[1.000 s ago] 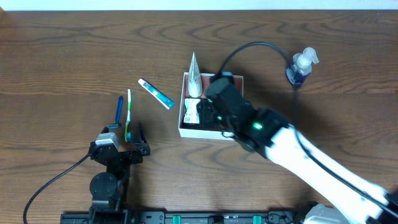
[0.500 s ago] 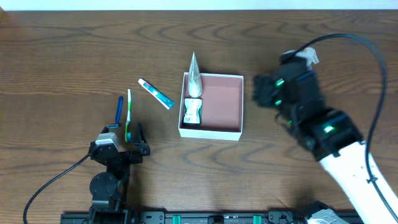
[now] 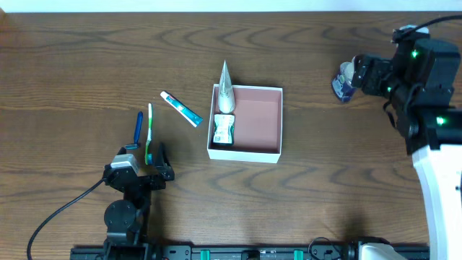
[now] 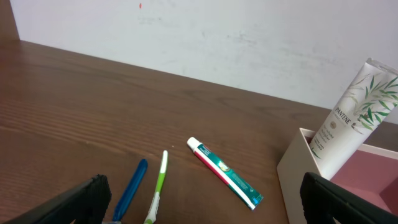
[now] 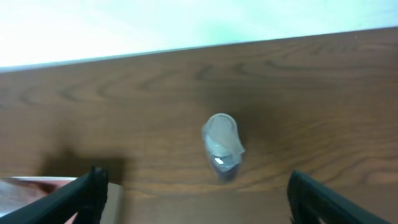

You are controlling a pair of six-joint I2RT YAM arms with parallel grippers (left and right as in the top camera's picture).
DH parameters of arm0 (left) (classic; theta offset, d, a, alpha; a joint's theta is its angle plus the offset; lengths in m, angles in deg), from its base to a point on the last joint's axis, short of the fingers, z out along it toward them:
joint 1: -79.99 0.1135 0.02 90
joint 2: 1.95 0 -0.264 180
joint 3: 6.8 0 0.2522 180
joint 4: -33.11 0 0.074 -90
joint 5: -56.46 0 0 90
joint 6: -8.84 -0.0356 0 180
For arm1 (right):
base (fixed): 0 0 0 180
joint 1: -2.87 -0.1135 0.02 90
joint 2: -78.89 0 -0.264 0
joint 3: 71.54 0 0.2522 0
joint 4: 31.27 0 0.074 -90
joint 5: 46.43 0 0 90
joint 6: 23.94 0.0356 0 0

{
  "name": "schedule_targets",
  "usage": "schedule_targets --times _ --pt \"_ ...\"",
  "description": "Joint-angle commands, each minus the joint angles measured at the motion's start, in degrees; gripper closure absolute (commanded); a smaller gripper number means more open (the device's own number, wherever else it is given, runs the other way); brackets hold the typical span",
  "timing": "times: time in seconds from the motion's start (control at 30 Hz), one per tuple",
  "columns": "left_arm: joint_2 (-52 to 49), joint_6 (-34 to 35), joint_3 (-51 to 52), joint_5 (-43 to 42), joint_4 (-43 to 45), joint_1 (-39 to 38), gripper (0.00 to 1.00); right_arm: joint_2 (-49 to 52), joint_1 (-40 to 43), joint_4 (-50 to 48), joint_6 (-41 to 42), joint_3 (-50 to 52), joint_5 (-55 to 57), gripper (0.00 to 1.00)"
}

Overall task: Pack container
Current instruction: 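Move right gripper to the blue soap pump bottle and grasp it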

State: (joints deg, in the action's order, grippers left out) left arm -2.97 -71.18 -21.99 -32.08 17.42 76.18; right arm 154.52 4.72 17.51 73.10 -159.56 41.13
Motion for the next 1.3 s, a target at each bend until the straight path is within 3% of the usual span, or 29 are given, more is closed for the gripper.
schedule_targets --times 0.0,0.3,0.63,0.87,1.27 --pt "0.0 -1.2 1.2 0.4 -2.1 0.1 0.02 5.2 1.7 -1.3 -6.9 -0.5 -3.7 0.05" --pt "0.0 -1.2 1.2 0.5 -2.1 0.1 0.02 15.0 3.5 -7.2 -9.6 -0.7 -3.2 0.01" --pt "0.0 -1.2 1.2 0.5 -2.1 0.1 0.02 19.9 6.0 -12.3 -16.6 -0.7 -0.8 0.01" --pt "0.0 -1.2 1.2 0.4 -2.1 0.1 0.02 22.4 6.1 -13.3 -17.0 -0.7 -1.8 0.01" --pt "0.0 -1.2 1.2 0.5 -2.1 0.1 0.02 24.8 6.0 -15.6 -17.4 -0.7 -4.8 0.12"
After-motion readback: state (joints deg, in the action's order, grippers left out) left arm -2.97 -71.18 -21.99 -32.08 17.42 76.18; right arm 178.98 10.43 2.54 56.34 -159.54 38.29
